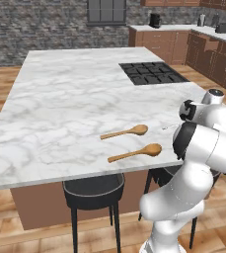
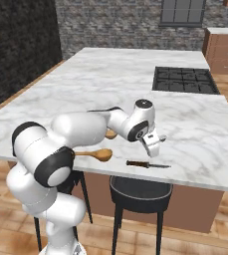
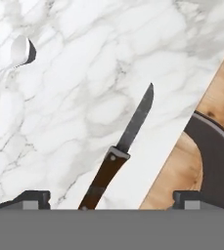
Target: Pick up the metallic utensils from the counter and place them in the open drawer. Make sure not to pick up any wooden utensils.
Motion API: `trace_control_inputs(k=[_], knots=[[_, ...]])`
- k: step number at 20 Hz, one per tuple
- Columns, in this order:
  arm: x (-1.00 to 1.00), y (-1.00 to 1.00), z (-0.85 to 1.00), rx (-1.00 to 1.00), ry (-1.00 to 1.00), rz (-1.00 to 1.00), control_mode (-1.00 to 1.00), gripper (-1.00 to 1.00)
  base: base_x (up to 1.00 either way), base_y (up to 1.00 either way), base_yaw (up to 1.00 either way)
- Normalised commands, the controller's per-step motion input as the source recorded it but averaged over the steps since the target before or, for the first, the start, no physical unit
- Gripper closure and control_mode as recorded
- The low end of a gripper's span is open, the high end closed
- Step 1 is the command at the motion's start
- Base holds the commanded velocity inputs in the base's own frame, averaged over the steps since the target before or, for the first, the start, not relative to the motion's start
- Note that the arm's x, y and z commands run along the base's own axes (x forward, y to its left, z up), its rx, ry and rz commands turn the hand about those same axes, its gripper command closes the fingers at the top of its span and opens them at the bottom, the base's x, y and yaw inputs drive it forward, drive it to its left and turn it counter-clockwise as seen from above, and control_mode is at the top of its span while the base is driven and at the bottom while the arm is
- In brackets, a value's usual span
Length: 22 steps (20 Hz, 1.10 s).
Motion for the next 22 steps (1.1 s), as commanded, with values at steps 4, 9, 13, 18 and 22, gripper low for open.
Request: trace_control_inputs(k=[4,9,13,18,22], knots=[[0.00,0.00,-0.29,0.00,-0.06,-0.02,-1.00,-1.00,0.00,0.00,0.00],[0.00,0.00,-0.20,0.00,0.01,0.00,-1.00,-1.00,0.00,0.00,0.00],[0.00,0.00,-0.07,0.00,0.04,0.00,-1.00,-1.00,0.00,0.00,0.00],[0.01,0.03,-0.20,0.00,0.00,0.00,-1.00,-1.00,0.00,0.00,0.00],[0.01,0.03,-0.29,0.00,0.00,0.00,-1.00,-1.00,0.00,0.00,0.00]])
